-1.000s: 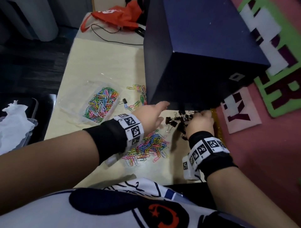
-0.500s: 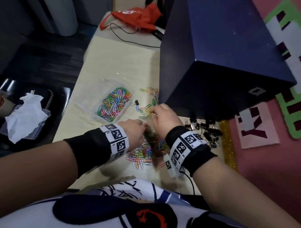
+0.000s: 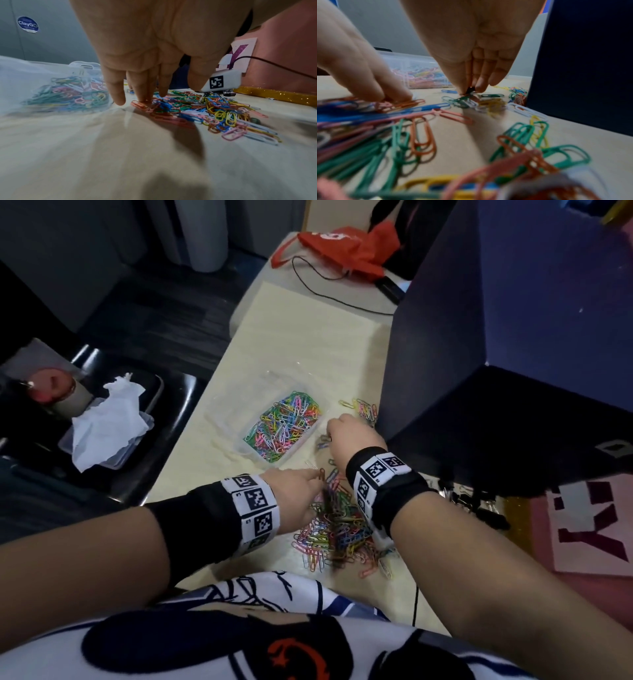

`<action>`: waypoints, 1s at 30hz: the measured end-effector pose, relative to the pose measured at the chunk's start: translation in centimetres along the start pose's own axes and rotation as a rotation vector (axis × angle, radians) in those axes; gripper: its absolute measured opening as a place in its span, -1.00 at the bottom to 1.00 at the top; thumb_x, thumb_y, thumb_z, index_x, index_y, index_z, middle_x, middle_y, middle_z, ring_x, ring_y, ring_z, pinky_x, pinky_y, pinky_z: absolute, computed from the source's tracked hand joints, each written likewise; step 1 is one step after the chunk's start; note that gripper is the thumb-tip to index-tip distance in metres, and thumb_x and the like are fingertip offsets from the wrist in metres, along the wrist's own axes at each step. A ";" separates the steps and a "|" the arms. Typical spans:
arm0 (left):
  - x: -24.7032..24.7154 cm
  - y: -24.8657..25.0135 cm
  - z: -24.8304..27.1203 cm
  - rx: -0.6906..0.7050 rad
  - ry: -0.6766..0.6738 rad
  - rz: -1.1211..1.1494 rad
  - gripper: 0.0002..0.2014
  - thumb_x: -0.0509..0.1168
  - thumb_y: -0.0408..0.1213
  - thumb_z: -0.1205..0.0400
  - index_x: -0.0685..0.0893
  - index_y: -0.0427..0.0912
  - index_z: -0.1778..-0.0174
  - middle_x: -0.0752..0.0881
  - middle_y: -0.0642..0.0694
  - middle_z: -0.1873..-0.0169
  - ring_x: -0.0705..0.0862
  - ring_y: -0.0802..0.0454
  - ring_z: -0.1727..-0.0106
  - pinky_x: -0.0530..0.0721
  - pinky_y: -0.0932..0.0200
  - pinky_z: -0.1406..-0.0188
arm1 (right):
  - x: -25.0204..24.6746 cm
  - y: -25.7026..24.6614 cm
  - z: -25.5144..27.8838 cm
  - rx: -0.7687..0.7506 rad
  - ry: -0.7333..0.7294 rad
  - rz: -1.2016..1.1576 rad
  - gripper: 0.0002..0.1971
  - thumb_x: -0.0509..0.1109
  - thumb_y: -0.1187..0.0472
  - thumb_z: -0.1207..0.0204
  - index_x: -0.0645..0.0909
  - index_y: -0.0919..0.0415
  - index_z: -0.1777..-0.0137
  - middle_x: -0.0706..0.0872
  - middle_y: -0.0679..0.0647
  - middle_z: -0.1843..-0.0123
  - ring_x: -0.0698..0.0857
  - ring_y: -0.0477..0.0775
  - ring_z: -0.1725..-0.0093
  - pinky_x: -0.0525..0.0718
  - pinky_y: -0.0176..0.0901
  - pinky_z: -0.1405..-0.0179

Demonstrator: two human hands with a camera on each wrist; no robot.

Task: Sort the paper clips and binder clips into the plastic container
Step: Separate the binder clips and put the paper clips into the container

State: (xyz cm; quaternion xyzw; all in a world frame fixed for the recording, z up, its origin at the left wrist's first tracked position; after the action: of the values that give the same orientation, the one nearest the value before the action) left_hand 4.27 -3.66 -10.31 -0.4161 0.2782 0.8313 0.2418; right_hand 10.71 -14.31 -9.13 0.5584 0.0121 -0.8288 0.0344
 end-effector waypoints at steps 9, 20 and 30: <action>-0.5 0.5 -1.7 -0.021 0.129 0.078 -0.49 0.23 -0.07 -0.56 0.37 -0.02 -0.45 0.37 -0.13 -0.40 0.50 -0.17 -0.35 0.62 -0.12 -0.22 | -0.1 2.8 5.8 0.148 0.088 -0.280 -0.85 0.28 0.10 -0.55 0.53 0.11 -0.06 0.56 0.12 -0.08 0.64 0.24 0.00 0.61 0.01 0.10; -1.8 2.7 -3.6 -0.034 0.119 0.000 -0.30 0.19 0.04 -0.65 0.08 -0.15 -0.64 0.15 -0.15 -0.65 0.21 -0.09 -0.63 0.32 -0.10 -0.56 | 1.9 11.3 12.7 0.719 -0.114 -0.118 -0.52 0.25 0.22 -0.52 0.37 0.20 -0.46 0.35 0.23 -0.43 0.38 0.30 -0.41 0.49 0.12 -0.29; -3.4 1.4 -0.6 -0.070 0.282 -0.165 -0.68 0.19 -0.12 -0.62 0.46 -0.08 -0.28 0.51 -0.12 -0.19 0.49 -0.17 -0.22 0.48 -0.03 -0.01 | -0.6 3.0 4.7 0.213 0.039 -0.660 -0.77 0.19 0.18 -0.65 0.63 0.10 -0.19 0.68 0.09 -0.24 0.64 0.15 -0.21 0.59 -0.08 -0.18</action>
State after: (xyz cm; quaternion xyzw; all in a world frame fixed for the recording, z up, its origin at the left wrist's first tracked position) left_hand 5.52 -5.63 -7.47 -0.5582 0.2450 0.7513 0.2530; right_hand 6.75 -17.53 -6.74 0.5404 0.1060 -0.7811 -0.2942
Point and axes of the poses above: each hand's wrist, its own z-axis away from the middle knuckle, its own x-axis out of the palm, y = z × x, the point moved 5 cm from there along -z, towards the middle knuckle
